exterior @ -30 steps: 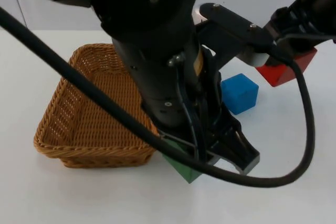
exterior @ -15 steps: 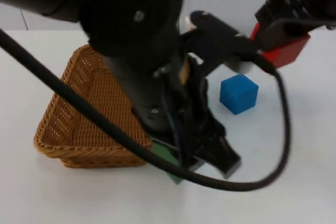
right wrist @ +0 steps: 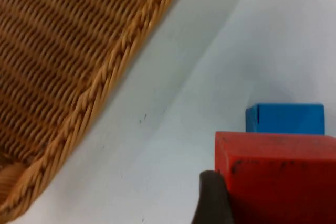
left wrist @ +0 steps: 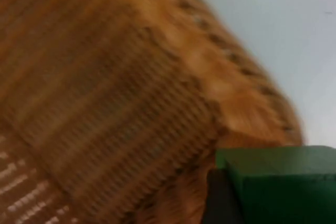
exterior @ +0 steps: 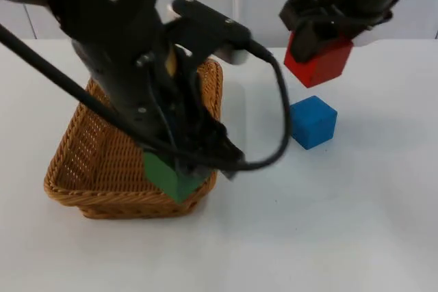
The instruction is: Pick up one cube with each hand and place exactly two cubes into the same basket, leaving the remaining cube outside.
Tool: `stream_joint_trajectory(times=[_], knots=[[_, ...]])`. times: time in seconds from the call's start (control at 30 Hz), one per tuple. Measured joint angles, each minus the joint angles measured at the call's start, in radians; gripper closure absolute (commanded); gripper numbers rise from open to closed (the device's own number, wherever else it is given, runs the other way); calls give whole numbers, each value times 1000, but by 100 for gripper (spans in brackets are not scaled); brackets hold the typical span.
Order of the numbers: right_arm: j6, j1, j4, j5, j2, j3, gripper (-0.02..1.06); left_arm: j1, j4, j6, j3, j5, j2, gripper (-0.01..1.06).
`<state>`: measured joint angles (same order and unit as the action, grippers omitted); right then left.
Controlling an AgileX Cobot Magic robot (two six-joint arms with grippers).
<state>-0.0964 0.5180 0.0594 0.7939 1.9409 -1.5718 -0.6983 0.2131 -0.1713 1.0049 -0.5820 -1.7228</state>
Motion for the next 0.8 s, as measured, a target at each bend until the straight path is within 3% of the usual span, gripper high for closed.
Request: stream_joint_trajectory(times=[0.37,0.53,0.8], knots=[[-46,31,52,110,214,-333,105,163,4,15,-5,65,0,105],[-54,72,52,155,339,-543,105,214,4,17,-78,175,0,105],[-56,109,82,170,475,-715,105,244,4,17,-148,290,0,105]])
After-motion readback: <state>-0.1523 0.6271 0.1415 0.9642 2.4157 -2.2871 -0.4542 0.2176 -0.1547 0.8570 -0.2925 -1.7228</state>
